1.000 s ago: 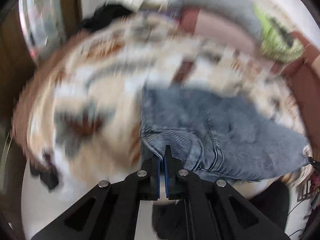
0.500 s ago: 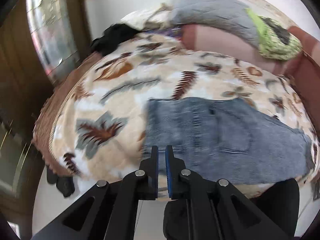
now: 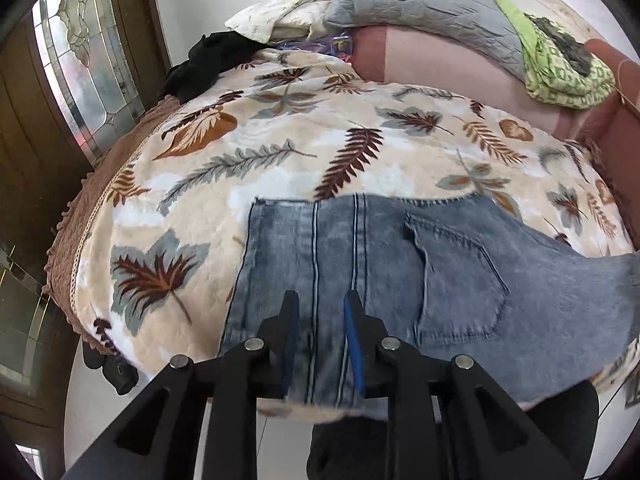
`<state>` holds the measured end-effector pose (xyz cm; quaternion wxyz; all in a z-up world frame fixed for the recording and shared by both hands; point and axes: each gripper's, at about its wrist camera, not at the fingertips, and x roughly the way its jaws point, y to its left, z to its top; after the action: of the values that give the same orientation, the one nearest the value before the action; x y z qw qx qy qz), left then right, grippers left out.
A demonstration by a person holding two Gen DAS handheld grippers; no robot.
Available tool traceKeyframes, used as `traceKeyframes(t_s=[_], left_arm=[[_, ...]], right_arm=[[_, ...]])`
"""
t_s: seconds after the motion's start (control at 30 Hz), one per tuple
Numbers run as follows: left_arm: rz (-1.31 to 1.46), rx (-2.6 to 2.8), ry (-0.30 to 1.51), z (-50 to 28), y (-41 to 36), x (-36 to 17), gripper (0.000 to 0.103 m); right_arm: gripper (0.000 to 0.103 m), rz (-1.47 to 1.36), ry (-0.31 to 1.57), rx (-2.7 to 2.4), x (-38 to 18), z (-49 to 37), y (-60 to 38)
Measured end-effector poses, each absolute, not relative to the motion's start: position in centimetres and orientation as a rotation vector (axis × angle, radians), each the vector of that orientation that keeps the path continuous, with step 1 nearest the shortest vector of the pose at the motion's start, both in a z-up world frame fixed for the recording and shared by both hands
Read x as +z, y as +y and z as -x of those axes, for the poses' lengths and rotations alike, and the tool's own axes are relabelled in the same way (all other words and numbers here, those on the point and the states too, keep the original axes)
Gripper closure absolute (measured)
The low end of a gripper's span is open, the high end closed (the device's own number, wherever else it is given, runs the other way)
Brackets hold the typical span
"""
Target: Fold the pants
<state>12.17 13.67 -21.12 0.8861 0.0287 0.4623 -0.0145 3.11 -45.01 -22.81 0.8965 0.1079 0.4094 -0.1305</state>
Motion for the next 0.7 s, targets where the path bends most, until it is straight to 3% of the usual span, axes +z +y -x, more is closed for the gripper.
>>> traceKeyframes(t_s=[0.1, 0.23, 0.37, 0.43, 0.5, 0.7], left_arm=[[-0.07, 0.006, 0.964, -13.6, 12.8, -22.0, 0.078], [-0.104, 0.038, 0.991, -15.0, 12.1, -24.5, 0.066], [-0.148, 0.107, 1.015, -15.8, 12.8, -26.8, 0.062], [-0.139, 0.142, 1.023, -16.2, 13.9, -27.6, 0.04], [-0.114, 0.162, 1.021, -16.4, 15.0, -28.1, 0.032], [-0.111, 0.197, 0.96, -15.9, 15.3, -26.8, 0.031]], right_arm=[[0.099, -0.227, 0.792, -0.316, -23.2, -3.7, -45.5], [0.097, -0.3, 0.951, -0.362, -30.0, -5.1, -47.6], [0.05, -0.34, 0.877, -0.474, -28.8, -3.5, -48.1], [0.05, -0.375, 0.788, -0.486, -26.6, -2.4, -47.8], [0.05, -0.354, 0.747, -0.414, -24.7, -2.1, -45.6], [0.051, -0.23, 0.836, -0.028, -23.8, -5.4, -32.4]])
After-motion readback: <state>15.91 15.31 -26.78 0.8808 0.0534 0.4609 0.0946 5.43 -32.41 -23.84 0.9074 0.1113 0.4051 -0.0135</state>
